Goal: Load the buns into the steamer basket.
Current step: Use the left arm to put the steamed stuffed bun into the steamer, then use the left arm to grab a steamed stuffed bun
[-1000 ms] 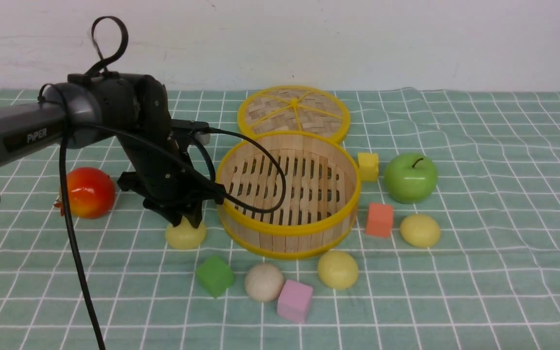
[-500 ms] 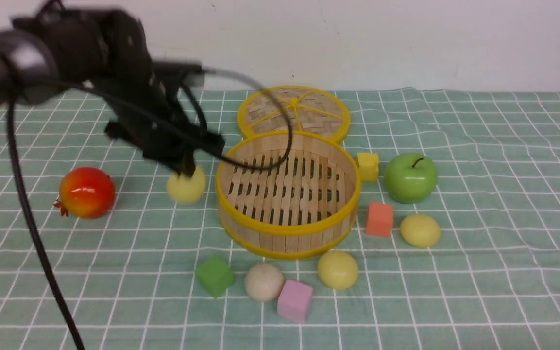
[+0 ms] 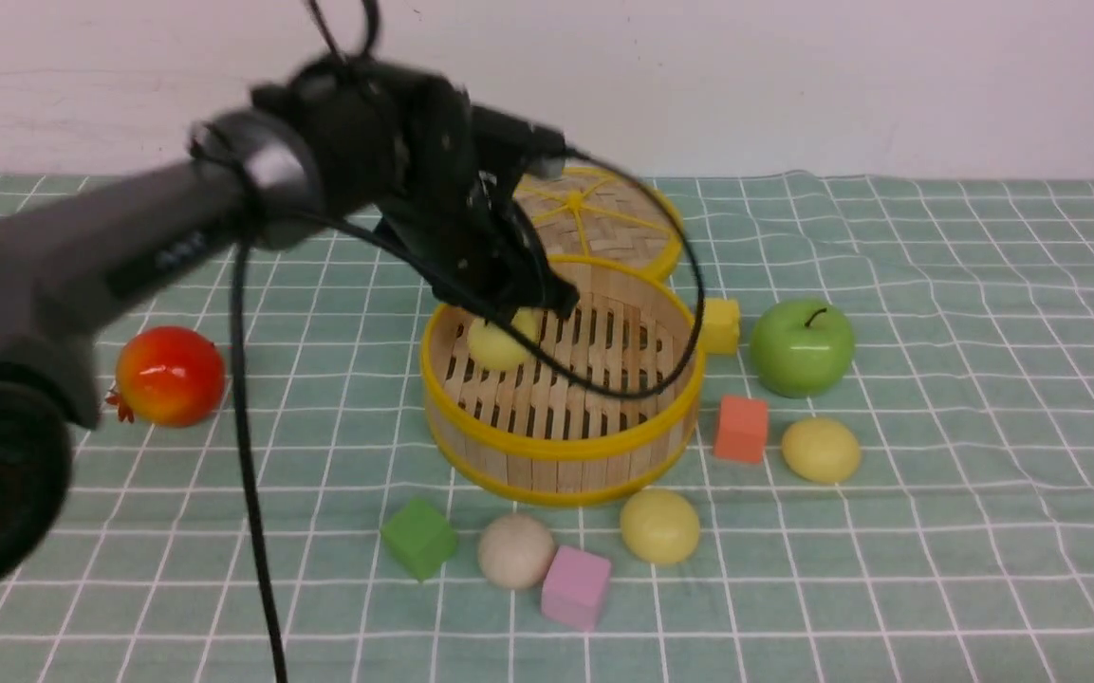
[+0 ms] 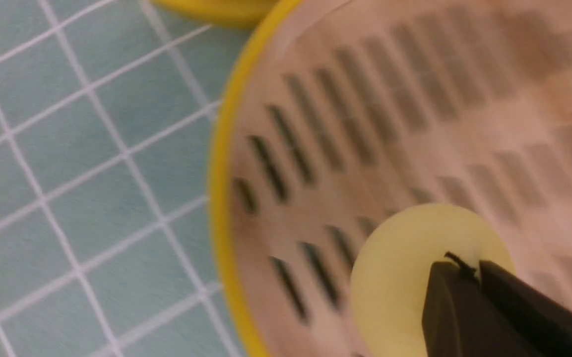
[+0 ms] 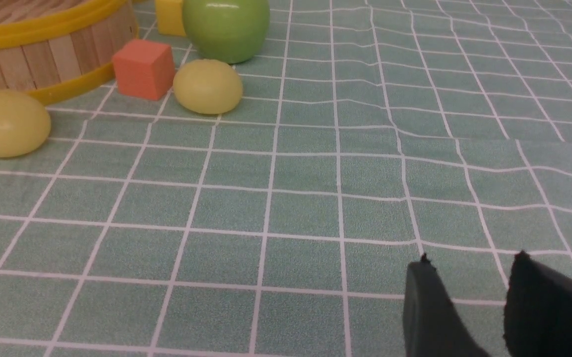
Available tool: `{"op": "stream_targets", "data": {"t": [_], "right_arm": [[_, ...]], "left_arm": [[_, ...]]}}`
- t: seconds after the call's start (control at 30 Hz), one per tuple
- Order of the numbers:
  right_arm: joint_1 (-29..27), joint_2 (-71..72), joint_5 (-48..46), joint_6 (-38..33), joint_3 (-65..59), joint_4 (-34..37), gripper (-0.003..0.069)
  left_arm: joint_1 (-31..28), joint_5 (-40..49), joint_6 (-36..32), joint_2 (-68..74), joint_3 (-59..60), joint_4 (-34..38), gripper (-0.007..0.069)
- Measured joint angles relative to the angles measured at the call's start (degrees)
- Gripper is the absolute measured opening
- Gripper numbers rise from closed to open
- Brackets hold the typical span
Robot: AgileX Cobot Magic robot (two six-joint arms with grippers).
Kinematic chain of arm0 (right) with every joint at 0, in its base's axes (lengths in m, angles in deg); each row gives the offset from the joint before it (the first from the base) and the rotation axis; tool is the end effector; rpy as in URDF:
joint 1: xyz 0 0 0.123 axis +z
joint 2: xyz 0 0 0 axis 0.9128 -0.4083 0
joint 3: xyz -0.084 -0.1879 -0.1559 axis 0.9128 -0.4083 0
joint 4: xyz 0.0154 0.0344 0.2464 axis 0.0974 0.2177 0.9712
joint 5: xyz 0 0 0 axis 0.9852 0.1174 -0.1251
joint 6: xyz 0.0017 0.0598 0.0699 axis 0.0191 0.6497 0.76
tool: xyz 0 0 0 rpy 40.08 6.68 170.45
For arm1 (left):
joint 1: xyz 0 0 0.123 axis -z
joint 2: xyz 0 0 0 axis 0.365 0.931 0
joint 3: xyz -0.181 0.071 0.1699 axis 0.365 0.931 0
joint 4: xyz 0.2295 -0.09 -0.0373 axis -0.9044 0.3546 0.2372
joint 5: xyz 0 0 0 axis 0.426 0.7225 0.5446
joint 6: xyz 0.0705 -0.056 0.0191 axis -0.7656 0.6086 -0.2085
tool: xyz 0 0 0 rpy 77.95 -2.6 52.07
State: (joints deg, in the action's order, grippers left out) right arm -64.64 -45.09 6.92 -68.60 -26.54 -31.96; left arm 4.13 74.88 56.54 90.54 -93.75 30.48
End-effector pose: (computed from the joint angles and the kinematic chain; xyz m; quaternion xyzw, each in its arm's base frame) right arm 0.0781 0.0015 0.1741 -0.0103 0.8023 0.0042 0.5969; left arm 0.4287 -0.2004 0.2175 0.2433 0.9206 -0.0341 0.3035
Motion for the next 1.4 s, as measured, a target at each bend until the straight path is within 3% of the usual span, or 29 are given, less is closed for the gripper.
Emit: {"op": "stream_targets", "data": {"t": [0.1, 0.23, 0.37, 0.5, 0.63, 0.7, 0.77, 0.8, 0.87, 0.97, 1.07, 1.3, 1.4], "right_arm": [[0.0, 0.0, 0.0, 0.0, 0.0, 0.0, 0.024], [0.0, 0.0, 0.0, 0.0, 0.0, 0.0, 0.024], [0.0, 0.0, 0.0, 0.0, 0.0, 0.0, 0.024], [0.0, 0.0, 0.0, 0.0, 0.0, 0.0, 0.024], [0.0, 0.0, 0.0, 0.0, 0.0, 0.0, 0.024], [0.0, 0.0, 0.0, 0.0, 0.0, 0.0, 0.024], [0.0, 0.0, 0.0, 0.0, 0.0, 0.0, 0.024], [0.0, 0.0, 0.0, 0.0, 0.0, 0.0, 0.024], [0.0, 0.0, 0.0, 0.0, 0.0, 0.0, 0.024], [0.0, 0.0, 0.0, 0.0, 0.0, 0.0, 0.024], [0.0, 0.0, 0.0, 0.0, 0.0, 0.0, 0.024], [0.0, 0.0, 0.0, 0.0, 0.0, 0.0, 0.024], [0.0, 0.0, 0.0, 0.0, 0.0, 0.0, 0.024]], "left_arm": [[0.0, -0.54, 0.0, 1.67, 0.0, -2.01, 0.0045], [0.0, -0.54, 0.13, 1.63, 0.0, -2.54, 0.0165], [0.0, 1.46, 3.82, 0.26, 0.0, -2.67, 0.0382], [0.9, 7.97, 8.15, -6.17, 0.0, -2.42, 0.0491], [2.48, 17.81, 9.64, -13.56, 2.14, -0.34, 0.0463], [4.96, 21.85, 10.0, -19.79, 9.42, 1.3, 0.0366], [7.58, 21.56, 10.06, -22.77, 16.27, 1.89, 0.0258], [7.85, 21.44, 10.07, -23.2, 17.79, 1.97, 0.0248], [10.78, 18.7, 10.12, -24.21, 25.65, 2.79, 0.013], [11.71, 15.77, 10.18, -22.95, 28.71, 2.93, 0.0078], [11.75, 13.19, 10.24, -21.02, 28.99, 2.66, 0.0082], [11.75, 4.81, 10.35, -16.97, 29.16, 2.42, 0.0247], [11.75, 2.66, 10.37, -16.93, 29.16, 2.11, 0.0281]]}}
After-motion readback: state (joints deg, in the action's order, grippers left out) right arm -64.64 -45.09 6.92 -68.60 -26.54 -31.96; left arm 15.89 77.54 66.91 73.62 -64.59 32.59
